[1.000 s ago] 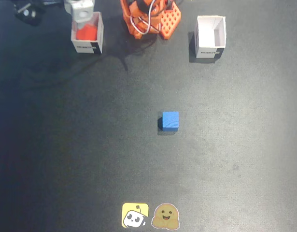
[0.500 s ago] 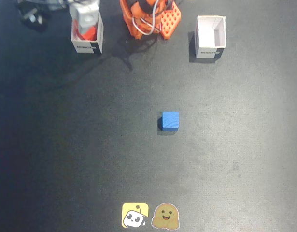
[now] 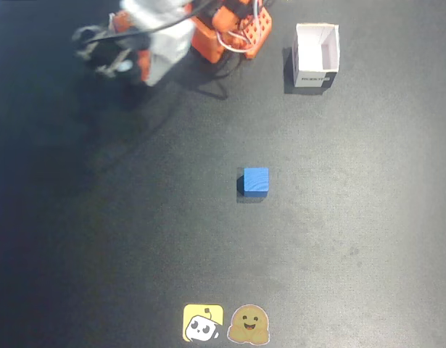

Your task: Put the red cube in the right box and the blue cube in the left box.

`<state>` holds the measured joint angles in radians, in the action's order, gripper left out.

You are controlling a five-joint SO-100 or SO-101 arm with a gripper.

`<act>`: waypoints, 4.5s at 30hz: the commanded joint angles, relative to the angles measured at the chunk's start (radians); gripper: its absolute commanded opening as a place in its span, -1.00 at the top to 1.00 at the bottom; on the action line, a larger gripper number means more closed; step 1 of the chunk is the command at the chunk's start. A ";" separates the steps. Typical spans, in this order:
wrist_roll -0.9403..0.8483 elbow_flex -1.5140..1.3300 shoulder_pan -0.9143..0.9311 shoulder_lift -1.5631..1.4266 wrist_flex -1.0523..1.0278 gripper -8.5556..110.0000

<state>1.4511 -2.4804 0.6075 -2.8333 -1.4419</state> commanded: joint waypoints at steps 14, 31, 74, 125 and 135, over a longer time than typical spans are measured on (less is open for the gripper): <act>0.021 -0.104 -0.522 -0.258 0.074 0.86; 0.133 -0.279 -0.652 -0.258 0.147 0.86; 0.224 0.052 -0.824 0.629 0.598 0.76; 0.327 -0.018 -0.885 0.997 0.882 0.58; 0.336 -0.063 -0.888 0.920 0.851 0.59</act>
<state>1.7810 -2.5479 -0.2730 -1.8546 -0.5829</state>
